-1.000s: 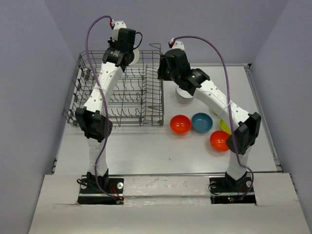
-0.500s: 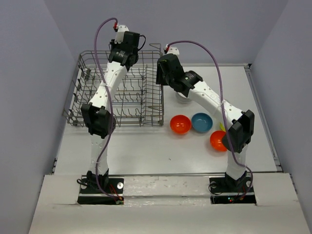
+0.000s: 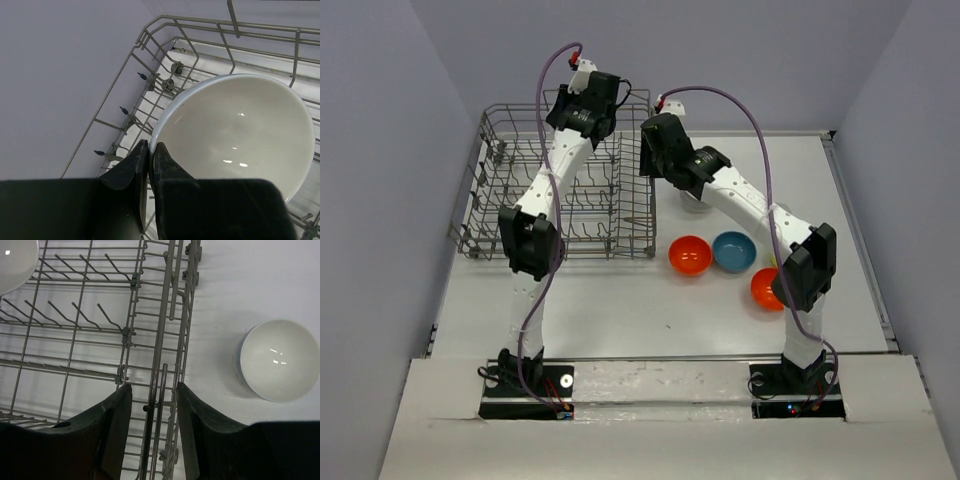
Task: Load the bowls into the dish rack
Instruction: Insert the bowl into the dish rack.
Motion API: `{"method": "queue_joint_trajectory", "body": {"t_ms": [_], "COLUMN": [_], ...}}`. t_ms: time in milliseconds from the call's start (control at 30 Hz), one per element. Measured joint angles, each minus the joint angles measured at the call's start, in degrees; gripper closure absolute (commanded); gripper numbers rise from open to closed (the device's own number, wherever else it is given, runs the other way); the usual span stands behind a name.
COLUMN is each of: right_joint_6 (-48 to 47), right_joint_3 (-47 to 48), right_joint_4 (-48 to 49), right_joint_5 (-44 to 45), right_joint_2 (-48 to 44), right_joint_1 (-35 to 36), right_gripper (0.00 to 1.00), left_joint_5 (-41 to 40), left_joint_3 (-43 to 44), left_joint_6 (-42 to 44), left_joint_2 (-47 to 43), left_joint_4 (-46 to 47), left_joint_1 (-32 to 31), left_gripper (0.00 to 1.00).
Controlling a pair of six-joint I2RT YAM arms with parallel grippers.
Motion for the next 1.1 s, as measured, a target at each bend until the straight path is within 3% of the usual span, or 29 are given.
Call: {"method": "queue_joint_trajectory", "body": {"t_ms": [533,1100], "right_joint_6": [0.4,1.5], "right_joint_3": [-4.3,-7.9], "right_joint_4": [-0.9,-0.1], "right_joint_5": [0.8,0.2], "right_joint_2": [0.4,-5.6], "right_joint_1": [0.7,1.2], "right_gripper": [0.55,0.55], "left_joint_5": [-6.5,-6.7], "left_joint_3": [0.0,0.0], "left_joint_6": [6.7,7.2], "left_joint_2": [5.7,6.0], "left_joint_4": [5.4,6.8], "left_joint_1": [-3.4,0.0], "left_gripper": [1.00,1.00]}}
